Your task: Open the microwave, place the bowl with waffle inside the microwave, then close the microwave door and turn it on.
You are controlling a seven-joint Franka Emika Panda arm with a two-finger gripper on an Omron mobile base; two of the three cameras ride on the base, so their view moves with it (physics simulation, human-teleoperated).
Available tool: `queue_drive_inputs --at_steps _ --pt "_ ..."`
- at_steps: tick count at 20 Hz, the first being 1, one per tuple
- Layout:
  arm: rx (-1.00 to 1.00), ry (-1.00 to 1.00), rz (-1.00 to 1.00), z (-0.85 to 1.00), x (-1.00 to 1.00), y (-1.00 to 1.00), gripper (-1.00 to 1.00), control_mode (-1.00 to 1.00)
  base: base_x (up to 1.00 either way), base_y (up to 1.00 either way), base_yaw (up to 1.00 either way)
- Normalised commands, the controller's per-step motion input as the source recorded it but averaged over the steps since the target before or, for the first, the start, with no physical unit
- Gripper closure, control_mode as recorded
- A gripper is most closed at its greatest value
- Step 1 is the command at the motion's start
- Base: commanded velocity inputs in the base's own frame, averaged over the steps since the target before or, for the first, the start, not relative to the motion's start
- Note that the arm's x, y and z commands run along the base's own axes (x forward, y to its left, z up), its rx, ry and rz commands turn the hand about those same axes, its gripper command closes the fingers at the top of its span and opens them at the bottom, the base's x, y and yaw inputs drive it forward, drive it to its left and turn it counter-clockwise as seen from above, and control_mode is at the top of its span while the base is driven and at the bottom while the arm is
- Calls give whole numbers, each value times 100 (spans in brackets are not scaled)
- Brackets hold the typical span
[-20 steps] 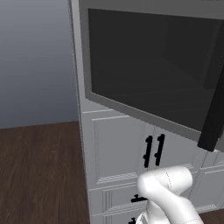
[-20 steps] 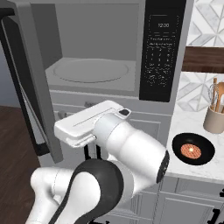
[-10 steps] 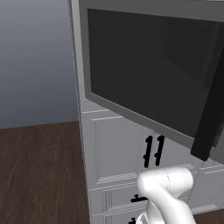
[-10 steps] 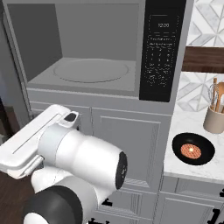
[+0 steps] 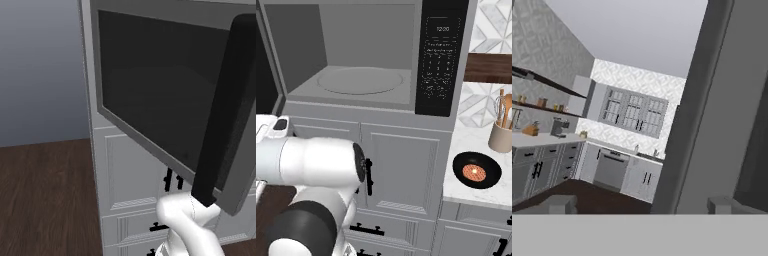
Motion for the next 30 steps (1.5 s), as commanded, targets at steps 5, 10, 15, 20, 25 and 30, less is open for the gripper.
queue_drive_inputs --at_steps 5,10,15,20,25,30 --pt "-13 -3 2 0 -67 92 -100 -100 0 0 0" --pt "-17 8 -8 0 -16 94 -100 -100 0 0 0" --pt "-22 28 -4 0 12 82 -100 -100 0 0 0" --pt "-14 26 0 0 32 60 -100 -100 0 0 0" --pt "-3 5 0 0 4 -14 -100 -100 0 0 0" --pt "-8 11 -9 0 6 -94 -100 -100 0 0 0"
